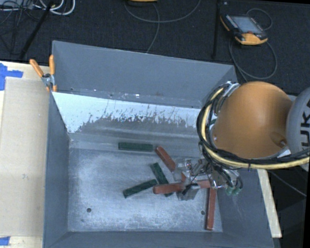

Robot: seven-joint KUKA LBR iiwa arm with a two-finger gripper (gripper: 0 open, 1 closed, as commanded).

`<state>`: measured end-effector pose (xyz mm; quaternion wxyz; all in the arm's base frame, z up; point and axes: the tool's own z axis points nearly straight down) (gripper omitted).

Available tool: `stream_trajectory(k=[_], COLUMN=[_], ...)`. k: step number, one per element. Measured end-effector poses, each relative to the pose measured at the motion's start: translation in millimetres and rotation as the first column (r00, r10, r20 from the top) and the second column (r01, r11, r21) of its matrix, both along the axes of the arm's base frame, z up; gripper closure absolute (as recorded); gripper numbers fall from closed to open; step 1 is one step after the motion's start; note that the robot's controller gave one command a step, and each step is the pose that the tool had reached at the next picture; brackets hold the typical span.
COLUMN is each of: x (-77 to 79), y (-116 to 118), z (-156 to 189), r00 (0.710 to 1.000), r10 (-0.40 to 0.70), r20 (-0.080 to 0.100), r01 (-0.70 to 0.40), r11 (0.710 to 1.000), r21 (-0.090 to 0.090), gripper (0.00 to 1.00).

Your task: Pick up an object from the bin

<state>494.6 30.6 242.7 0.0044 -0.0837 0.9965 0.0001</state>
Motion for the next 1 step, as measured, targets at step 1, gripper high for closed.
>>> stream_trajectory(k=[1], x=[-5.8], y=[-40.1], z=[-56.0], r00=[0.961], r10=[-0.276], r20=[-0.014], r01=[0.276], r11=[0.961], r21=[-0.003], gripper=[1.0])
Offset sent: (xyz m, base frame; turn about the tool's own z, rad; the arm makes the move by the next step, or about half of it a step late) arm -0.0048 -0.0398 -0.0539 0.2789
